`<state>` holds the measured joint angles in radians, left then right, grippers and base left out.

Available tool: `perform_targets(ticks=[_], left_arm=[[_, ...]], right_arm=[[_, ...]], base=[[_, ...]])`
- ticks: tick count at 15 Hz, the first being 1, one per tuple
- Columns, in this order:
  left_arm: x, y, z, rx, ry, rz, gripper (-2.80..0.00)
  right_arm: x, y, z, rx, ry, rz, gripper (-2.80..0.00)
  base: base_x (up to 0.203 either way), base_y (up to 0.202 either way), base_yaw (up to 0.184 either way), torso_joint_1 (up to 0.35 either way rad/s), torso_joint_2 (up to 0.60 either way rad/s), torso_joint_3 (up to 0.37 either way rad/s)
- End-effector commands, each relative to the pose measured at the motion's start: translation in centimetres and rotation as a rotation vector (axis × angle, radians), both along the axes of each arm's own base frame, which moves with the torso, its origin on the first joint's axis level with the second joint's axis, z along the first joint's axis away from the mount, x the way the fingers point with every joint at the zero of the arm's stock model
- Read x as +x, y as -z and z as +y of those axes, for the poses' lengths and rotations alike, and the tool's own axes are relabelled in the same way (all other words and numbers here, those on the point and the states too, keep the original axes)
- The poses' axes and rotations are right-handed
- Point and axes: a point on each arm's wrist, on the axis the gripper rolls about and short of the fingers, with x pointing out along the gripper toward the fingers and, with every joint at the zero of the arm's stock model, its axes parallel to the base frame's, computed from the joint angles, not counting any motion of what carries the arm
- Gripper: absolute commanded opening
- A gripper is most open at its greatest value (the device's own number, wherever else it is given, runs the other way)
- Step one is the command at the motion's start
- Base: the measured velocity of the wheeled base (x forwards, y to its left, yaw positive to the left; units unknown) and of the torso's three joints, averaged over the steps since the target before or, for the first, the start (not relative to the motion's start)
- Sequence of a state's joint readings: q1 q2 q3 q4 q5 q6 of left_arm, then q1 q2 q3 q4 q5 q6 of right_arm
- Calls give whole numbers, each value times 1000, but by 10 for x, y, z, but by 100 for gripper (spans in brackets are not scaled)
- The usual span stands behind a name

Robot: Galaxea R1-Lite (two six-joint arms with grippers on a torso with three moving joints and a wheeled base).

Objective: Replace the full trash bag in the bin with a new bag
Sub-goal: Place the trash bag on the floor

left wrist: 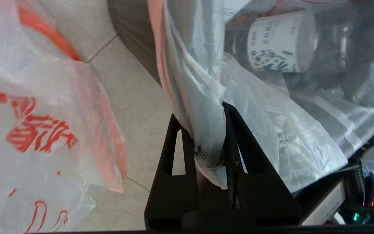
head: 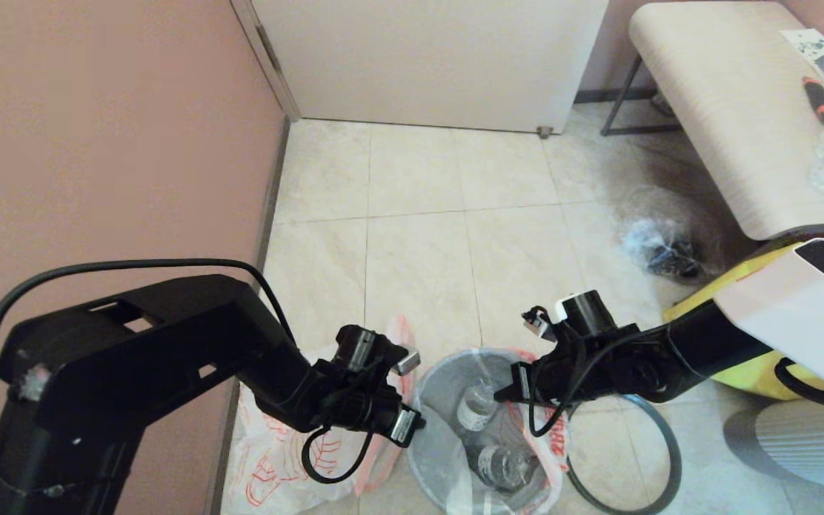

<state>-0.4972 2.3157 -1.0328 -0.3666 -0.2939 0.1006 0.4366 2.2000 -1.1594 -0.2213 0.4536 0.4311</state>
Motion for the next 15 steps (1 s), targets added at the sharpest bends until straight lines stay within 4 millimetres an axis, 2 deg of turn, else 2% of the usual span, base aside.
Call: perform_targets(ticks=[1,5,8,10,15], left_arm=[[0,-1,0,1,-17,0,-280],[-1,-2,-6,29,-51,-20,-280],[-4,2,-17,51,-100,-17,-280],[-5,1,-18,61,-108,-24,-280],[-5,1,-18,65,-119,-29,-280]], right_arm=[[-4,-12,3,25,-12,-15,-280],[-17,-42,13,85,-31,-45,-280],[-34,-71,19,115,-62,-78,-280],[-43,-82,24,124,-83,-87,-280],[-61,-114,16,192,-82,-104,-280]], base=[[0,0,0,0,0,0],[0,0,0,0,0,0],[0,0,0,0,0,0],[0,0,0,0,0,0],[0,0,0,0,0,0]])
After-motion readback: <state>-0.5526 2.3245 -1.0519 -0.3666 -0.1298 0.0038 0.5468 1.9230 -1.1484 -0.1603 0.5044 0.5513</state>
